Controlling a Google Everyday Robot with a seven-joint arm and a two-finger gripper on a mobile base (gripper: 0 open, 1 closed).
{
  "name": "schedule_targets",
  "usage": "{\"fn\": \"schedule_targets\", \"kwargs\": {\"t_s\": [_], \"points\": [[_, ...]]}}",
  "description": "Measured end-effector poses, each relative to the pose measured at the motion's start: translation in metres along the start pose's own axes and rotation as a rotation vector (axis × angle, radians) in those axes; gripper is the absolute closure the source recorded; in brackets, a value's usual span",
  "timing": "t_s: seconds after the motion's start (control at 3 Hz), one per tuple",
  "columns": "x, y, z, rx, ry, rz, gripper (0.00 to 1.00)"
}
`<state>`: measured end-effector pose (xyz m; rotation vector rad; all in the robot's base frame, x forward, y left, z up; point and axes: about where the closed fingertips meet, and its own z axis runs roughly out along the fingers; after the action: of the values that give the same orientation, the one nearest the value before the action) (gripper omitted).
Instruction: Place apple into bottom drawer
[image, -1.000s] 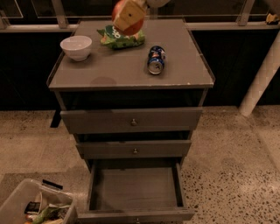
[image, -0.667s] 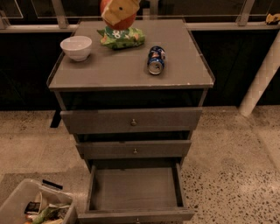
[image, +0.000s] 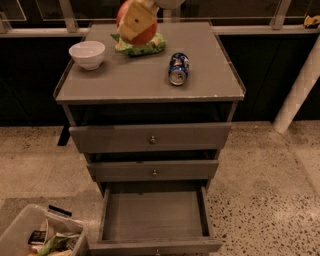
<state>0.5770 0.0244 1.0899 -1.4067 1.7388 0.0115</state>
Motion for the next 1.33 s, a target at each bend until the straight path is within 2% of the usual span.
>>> {"fn": "schedule_targets", "kwargs": {"t_s": [0.33,0.67,1.33], "points": [[0.006,0.043,-0.015,-0.008,0.096,0.002,1.00],[0.017,0.071,-0.064,0.064,0.115,0.018,1.00],[0.018,0.068,-0.067,0.070,0.119,0.019,1.00]]}}
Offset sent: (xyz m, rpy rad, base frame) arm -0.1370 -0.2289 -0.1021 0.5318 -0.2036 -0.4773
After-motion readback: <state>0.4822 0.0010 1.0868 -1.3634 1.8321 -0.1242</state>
